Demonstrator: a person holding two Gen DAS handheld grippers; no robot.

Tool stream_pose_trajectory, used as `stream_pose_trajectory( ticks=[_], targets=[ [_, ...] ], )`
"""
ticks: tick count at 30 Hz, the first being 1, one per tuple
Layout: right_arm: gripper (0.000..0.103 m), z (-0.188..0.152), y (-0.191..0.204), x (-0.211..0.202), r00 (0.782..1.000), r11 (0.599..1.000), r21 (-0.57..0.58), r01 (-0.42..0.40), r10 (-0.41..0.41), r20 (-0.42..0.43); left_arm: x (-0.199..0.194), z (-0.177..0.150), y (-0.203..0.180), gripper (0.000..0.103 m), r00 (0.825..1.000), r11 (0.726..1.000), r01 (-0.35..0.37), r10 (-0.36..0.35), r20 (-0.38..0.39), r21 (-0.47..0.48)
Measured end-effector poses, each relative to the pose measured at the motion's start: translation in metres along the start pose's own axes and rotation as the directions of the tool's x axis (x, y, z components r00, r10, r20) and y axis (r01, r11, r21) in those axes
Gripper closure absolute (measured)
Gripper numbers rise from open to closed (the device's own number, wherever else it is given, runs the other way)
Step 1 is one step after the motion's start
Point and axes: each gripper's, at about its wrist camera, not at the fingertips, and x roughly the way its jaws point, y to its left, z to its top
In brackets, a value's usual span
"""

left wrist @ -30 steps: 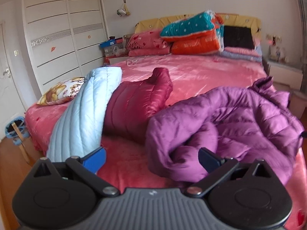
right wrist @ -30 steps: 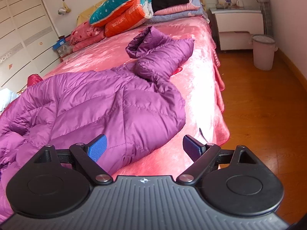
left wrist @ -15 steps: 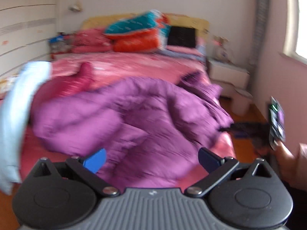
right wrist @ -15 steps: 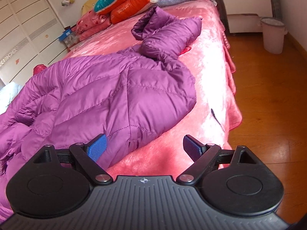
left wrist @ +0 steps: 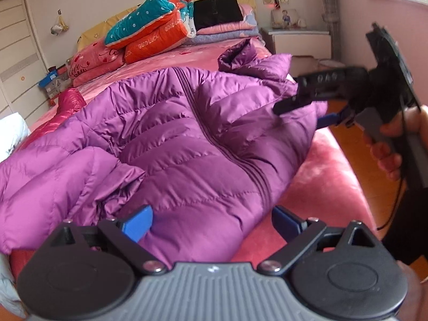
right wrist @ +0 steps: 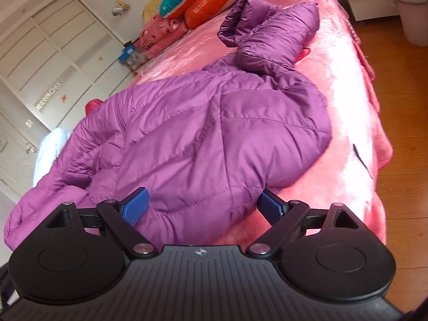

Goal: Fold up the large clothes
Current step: 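Grasp the purple jacket's hem with the left gripper while the right gripper smooths it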

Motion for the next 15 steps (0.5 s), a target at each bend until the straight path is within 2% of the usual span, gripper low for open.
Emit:
stream_pose_trajectory(
  ticks=[9, 15],
  targets=[
    [0.000, 0.018, -0.011, 0.006, 0.993, 0.986, 0.123, -0.115, 0.112, 0.036, 0.028, 0.010, -0.013, 0.005, 0.998, 0.999, -0.047, 0.047, -0.032, 0.010],
    [0.000, 0.030, -0.011, 0.007, 0.969, 0.960, 0.147, -0.238, 0.225, 0.099, 0.046, 0.022, -0.019, 0.004, 0.996, 0.997, -0.080, 0.081, -0.048, 0.009]
  ],
)
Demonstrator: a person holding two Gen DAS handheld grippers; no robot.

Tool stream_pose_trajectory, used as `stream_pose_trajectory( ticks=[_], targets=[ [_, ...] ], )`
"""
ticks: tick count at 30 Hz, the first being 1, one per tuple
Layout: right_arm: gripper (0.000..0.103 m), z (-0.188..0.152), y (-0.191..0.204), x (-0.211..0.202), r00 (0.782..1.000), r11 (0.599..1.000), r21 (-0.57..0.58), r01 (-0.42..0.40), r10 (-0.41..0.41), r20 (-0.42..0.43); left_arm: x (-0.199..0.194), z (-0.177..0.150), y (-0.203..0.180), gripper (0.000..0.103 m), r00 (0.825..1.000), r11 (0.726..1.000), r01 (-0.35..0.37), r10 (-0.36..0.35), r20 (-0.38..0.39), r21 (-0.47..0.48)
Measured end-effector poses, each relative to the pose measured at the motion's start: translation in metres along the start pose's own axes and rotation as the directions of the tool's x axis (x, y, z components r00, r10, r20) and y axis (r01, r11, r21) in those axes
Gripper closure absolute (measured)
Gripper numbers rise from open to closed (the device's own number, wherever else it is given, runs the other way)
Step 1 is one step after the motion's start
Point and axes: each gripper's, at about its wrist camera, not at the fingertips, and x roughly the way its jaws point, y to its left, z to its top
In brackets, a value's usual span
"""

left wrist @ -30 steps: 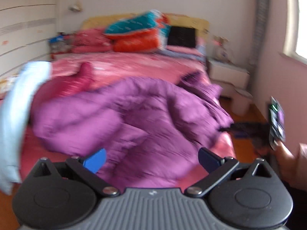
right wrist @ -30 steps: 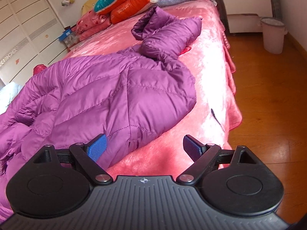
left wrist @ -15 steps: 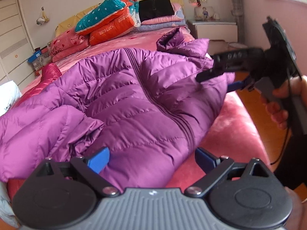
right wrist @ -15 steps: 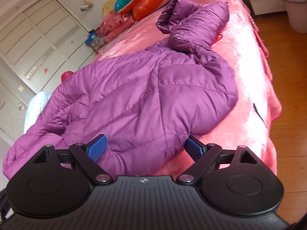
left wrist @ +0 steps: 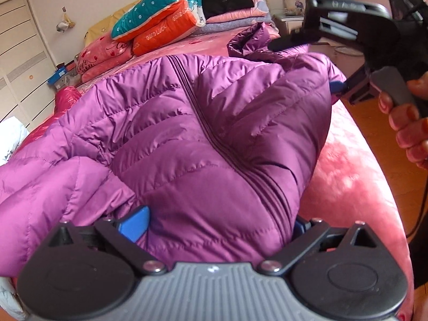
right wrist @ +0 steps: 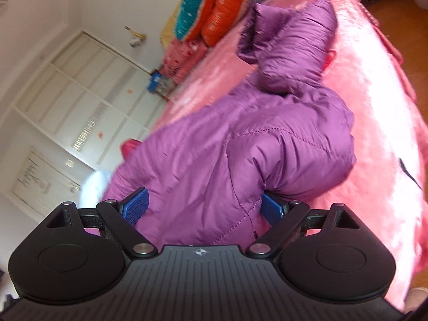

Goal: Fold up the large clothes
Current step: 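Grasp the purple jacket's hem with the left gripper while the right gripper smooths it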

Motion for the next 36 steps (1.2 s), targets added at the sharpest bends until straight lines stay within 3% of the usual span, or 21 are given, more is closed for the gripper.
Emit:
stream_pose_trajectory(
  ticks=[2, 6, 9, 12, 16, 21, 24, 27, 30, 36],
  targets=[
    [0.000, 0.005, 0.000, -0.001, 0.999, 0.999, 0.013, -0.035, 0.035, 0.009, 0.005, 0.005, -0.003, 0.006, 1.000, 1.000, -0.006, 0.006, -0.007, 0.000],
    [0.000, 0.011, 0.004, 0.008, 0.997, 0.997, -0.007, -0.071, 0.072, 0.022, 0.007, 0.018, -0.001, 0.030, 1.000, 0.999, 0.011, -0.011, -0.010, -0.044],
    [0.000, 0.018, 0.011, 0.013, 0.995, 0.995, -0.031, -0.091, 0.092, 0.024, 0.010, 0.031, 0.019, 0.048, 0.999, 0.986, 0.041, -0.044, -0.012, -0.163],
    [0.000, 0.025, 0.011, 0.018, 0.994, 0.992, -0.064, -0.104, 0.106, 0.024, 0.014, 0.046, 0.051, 0.058, 0.997, 0.941, 0.073, -0.077, -0.001, -0.331],
    [0.000, 0.031, 0.008, 0.023, 0.992, 0.989, -0.090, -0.119, 0.122, 0.032, 0.023, 0.070, 0.078, 0.059, 1.000, 0.927, 0.025, -0.016, 0.027, -0.374],
    [0.000, 0.036, 0.007, 0.021, 0.989, 0.984, -0.128, -0.121, 0.130, 0.065, 0.054, 0.089, 0.106, 0.059, 1.000, 0.892, -0.011, 0.018, 0.010, -0.452],
    [0.000, 0.039, 0.004, 0.016, 0.991, 0.985, -0.158, -0.070, 0.087, 0.099, 0.076, 0.096, 0.118, 0.059, 0.999, 0.879, -0.051, 0.050, -0.014, -0.475],
    [0.000, 0.042, -0.007, 0.014, 0.992, 0.987, -0.159, 0.027, -0.006, 0.130, 0.095, 0.102, 0.139, 0.058, 0.998, 0.869, -0.067, 0.061, -0.028, -0.490],
    [0.000, 0.043, -0.017, 0.025, 0.991, 0.985, -0.143, 0.094, -0.079, 0.106, 0.112, 0.107, 0.156, 0.056, 0.997, 0.874, -0.079, 0.074, -0.030, -0.480],
    [0.000, 0.035, -0.012, 0.052, 0.998, 0.982, -0.179, 0.060, -0.059, 0.012, 0.147, 0.116, 0.176, 0.052, 0.995, 0.867, -0.103, 0.099, -0.034, -0.488]
  ],
)
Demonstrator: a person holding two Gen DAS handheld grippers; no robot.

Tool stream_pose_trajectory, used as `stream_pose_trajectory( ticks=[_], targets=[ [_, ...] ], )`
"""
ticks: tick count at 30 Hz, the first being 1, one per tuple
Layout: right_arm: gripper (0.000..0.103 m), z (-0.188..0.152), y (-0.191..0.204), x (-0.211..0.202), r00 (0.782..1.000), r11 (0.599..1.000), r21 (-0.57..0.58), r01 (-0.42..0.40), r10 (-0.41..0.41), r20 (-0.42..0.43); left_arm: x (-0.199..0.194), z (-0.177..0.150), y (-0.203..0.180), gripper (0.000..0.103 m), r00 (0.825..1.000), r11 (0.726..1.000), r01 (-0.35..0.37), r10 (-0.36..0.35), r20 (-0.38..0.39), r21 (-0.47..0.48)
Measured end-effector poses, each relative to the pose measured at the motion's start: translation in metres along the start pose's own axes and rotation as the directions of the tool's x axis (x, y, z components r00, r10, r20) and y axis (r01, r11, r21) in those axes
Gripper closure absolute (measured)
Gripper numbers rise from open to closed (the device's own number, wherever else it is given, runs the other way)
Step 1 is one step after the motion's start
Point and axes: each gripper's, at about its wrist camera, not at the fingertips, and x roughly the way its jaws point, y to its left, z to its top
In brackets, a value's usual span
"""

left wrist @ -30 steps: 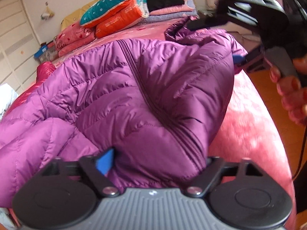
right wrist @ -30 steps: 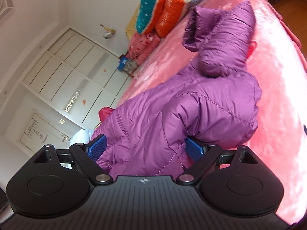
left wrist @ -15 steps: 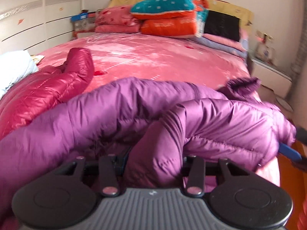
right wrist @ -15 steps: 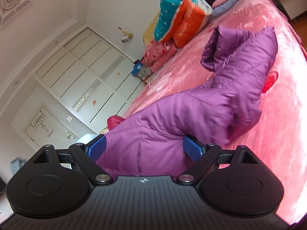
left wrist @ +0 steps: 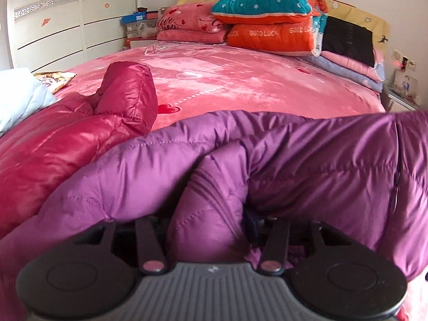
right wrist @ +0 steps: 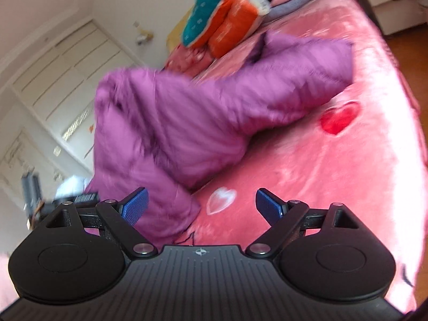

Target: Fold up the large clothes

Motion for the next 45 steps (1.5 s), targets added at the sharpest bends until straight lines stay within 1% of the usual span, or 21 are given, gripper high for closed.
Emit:
stream_pose_trajectory(
  ticks=[3, 6, 8, 10, 12, 15, 21, 25, 28, 31, 36, 39, 43, 44, 45],
  targets=[
    [0.000, -0.006, 0.015, 0.022, 0.999, 0.998, -0.058, -0.017, 0.014, -0.050, 0.016, 0.003, 0.000, 0.049, 1.000, 1.000, -0.008, 0.008, 0.019, -0.003],
    [0.000, -0.009, 0.029, 0.044, 0.997, 0.993, -0.118, -0.025, 0.016, -0.080, 0.032, 0.006, 0.002, 0.047, 0.999, 1.000, -0.007, 0.008, 0.044, -0.005],
    [0.000, -0.010, 0.034, 0.057, 0.996, 0.990, -0.136, -0.029, 0.016, -0.092, 0.041, 0.007, 0.000, 0.046, 0.998, 1.000, -0.013, 0.012, 0.066, 0.004],
    [0.000, -0.012, 0.035, 0.065, 0.995, 0.991, -0.129, -0.039, 0.026, -0.097, 0.051, 0.009, -0.002, 0.044, 0.996, 1.000, -0.016, 0.015, 0.093, 0.011],
    [0.000, -0.013, 0.035, 0.072, 0.995, 0.991, -0.127, -0.044, 0.032, -0.093, 0.061, 0.011, -0.005, 0.043, 0.993, 1.000, -0.019, 0.018, 0.118, 0.013],
    [0.000, -0.011, 0.033, 0.084, 0.996, 0.992, -0.126, -0.028, 0.017, -0.085, 0.076, 0.017, -0.007, 0.042, 0.987, 1.000, -0.019, 0.016, 0.158, 0.018],
    [0.000, -0.001, 0.016, 0.093, 0.999, 0.997, -0.068, -0.033, 0.031, -0.028, 0.111, 0.036, -0.007, 0.038, 0.976, 0.999, -0.013, 0.002, 0.219, 0.050],
    [0.000, 0.000, 0.011, 0.098, 0.999, 0.998, -0.056, -0.038, 0.037, -0.007, 0.135, 0.052, -0.001, 0.035, 0.968, 0.997, 0.013, -0.031, 0.247, 0.074],
    [0.000, -0.001, 0.009, 0.102, 0.999, 0.996, -0.077, -0.034, 0.034, -0.004, 0.146, 0.058, 0.002, 0.033, 0.967, 0.995, 0.046, -0.066, 0.247, 0.083],
    [0.000, -0.010, 0.012, 0.105, 0.999, 0.995, -0.094, -0.035, 0.035, -0.003, 0.144, 0.057, 0.004, 0.033, 0.963, 0.994, 0.073, -0.091, 0.252, 0.078],
    [0.000, -0.005, 0.019, 0.117, 0.996, 0.991, -0.100, -0.085, 0.087, 0.012, 0.133, 0.052, 0.001, 0.033, 0.958, 0.991, 0.097, -0.118, 0.260, 0.093],
    [0.000, -0.003, 0.027, 0.131, 0.993, 0.986, -0.122, -0.115, 0.116, 0.005, 0.125, 0.052, 0.000, 0.033, 0.957, 0.989, 0.120, -0.139, 0.256, 0.088],
    [0.000, -0.008, 0.035, 0.137, 0.995, 0.980, -0.172, -0.101, 0.101, -0.012, 0.105, 0.051, 0.004, 0.032, 0.953, 0.986, 0.150, -0.163, 0.256, 0.071],
    [0.000, -0.008, 0.035, 0.138, 0.995, 0.981, -0.164, -0.104, 0.101, -0.023, 0.098, 0.050, 0.004, 0.029, 0.952, 0.986, 0.150, -0.163, 0.258, 0.070],
    [0.009, -0.009, 0.034, 0.138, 0.994, 0.982, -0.154, -0.109, 0.105, -0.031, 0.091, 0.048, 0.004, 0.026, 0.951, 0.986, 0.151, -0.164, 0.260, 0.068]
  ],
)
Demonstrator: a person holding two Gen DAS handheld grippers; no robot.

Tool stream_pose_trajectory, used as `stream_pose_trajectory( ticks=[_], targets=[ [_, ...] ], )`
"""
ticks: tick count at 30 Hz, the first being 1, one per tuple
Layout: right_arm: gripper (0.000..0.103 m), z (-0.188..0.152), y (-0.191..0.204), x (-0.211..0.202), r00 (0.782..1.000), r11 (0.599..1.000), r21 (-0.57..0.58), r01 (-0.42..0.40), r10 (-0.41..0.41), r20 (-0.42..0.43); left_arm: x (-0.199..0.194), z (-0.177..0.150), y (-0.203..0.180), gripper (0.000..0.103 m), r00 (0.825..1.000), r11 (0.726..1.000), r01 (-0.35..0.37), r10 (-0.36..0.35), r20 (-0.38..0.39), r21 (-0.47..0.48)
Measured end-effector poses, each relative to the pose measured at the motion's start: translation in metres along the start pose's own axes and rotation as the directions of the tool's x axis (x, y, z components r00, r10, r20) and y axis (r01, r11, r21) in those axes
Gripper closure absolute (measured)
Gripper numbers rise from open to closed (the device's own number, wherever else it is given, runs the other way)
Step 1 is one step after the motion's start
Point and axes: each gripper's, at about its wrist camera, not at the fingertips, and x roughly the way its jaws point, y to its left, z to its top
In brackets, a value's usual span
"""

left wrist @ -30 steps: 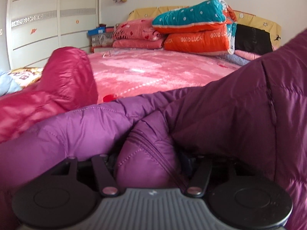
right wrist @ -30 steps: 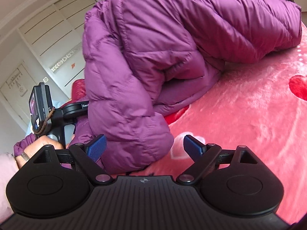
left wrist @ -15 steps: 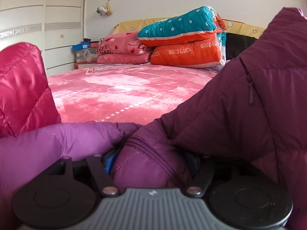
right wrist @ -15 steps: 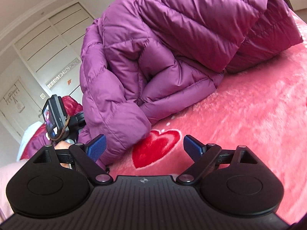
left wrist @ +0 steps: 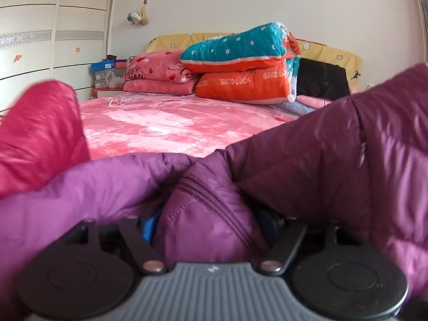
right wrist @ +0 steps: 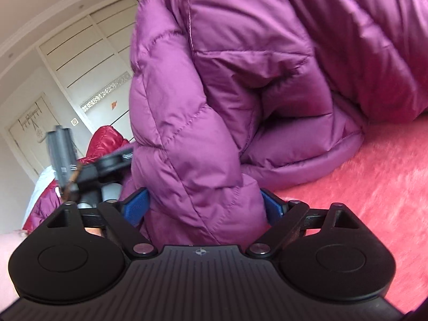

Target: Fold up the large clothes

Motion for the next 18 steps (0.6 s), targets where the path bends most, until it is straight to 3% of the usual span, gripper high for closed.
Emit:
stream_pose_trajectory(
  ticks=[1, 3, 6, 8, 13, 18],
  targets=[
    [0.025, 0.000, 0.000, 0.000, 1.000, 1.000, 0.006, 0.003, -0.003, -0.005, -0.010, 0.001, -0.002, 0.025, 1.000, 1.000, 0.009, -0.009, 0.004, -0.001],
    [0.041, 0.000, 0.000, -0.003, 1.000, 1.000, 0.012, 0.010, -0.010, -0.028, -0.028, 0.002, -0.005, 0.016, 1.000, 1.000, 0.023, -0.023, -0.002, 0.011],
    [0.057, 0.006, 0.005, -0.005, 0.998, 1.000, 0.013, 0.018, -0.017, -0.058, -0.066, 0.003, -0.010, 0.009, 0.999, 0.999, 0.039, -0.039, 0.014, 0.015],
    [0.061, 0.006, 0.012, -0.022, 0.997, 1.000, 0.003, 0.021, -0.020, -0.075, -0.096, -0.001, -0.011, 0.008, 0.998, 0.998, 0.064, -0.064, 0.016, -0.005],
    [0.068, 0.004, 0.019, -0.057, 0.995, 0.997, 0.073, 0.005, 0.003, -0.101, -0.177, -0.029, -0.020, 0.005, 0.999, 0.999, 0.036, -0.036, 0.003, -0.022],
    [0.075, 0.004, 0.029, -0.093, 0.995, 0.991, 0.134, -0.026, 0.039, -0.092, -0.235, -0.079, -0.025, 0.005, 0.997, 0.998, -0.061, 0.062, -0.045, 0.026]
  ],
)
